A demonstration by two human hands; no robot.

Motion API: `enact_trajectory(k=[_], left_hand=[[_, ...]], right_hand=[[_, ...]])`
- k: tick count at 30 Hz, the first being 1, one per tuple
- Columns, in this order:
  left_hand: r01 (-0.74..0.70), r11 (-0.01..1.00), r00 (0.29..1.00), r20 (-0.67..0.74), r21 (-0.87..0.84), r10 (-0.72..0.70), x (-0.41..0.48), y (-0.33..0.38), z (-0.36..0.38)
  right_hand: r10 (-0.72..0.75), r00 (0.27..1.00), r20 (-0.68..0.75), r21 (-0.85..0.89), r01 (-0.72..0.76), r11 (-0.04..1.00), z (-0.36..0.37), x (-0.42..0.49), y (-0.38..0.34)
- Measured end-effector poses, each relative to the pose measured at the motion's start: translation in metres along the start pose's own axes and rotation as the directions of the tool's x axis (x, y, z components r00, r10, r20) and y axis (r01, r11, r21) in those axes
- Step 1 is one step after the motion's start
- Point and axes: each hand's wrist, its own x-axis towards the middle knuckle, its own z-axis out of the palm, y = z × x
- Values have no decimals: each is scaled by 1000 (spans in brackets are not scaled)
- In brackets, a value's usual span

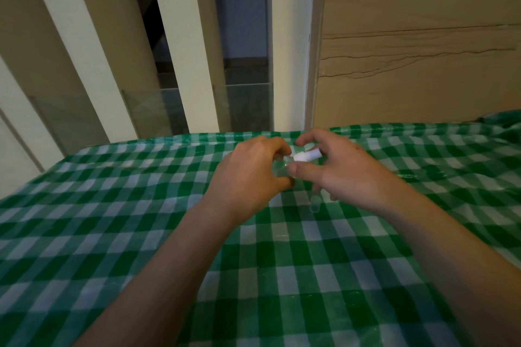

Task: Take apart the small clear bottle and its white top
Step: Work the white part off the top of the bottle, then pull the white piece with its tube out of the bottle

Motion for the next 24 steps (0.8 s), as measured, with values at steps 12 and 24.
enact_trajectory(k=[12,24], left_hand=[[8,1000,1000,25,22,-9,-1,0,-2],[306,947,952,-36,100,-304,1,-39,-11]], right_hand=[[-21,999,-33,51,23,998,-4,-1,-2],[61,935,-350,164,-3,986,-22,0,-1]])
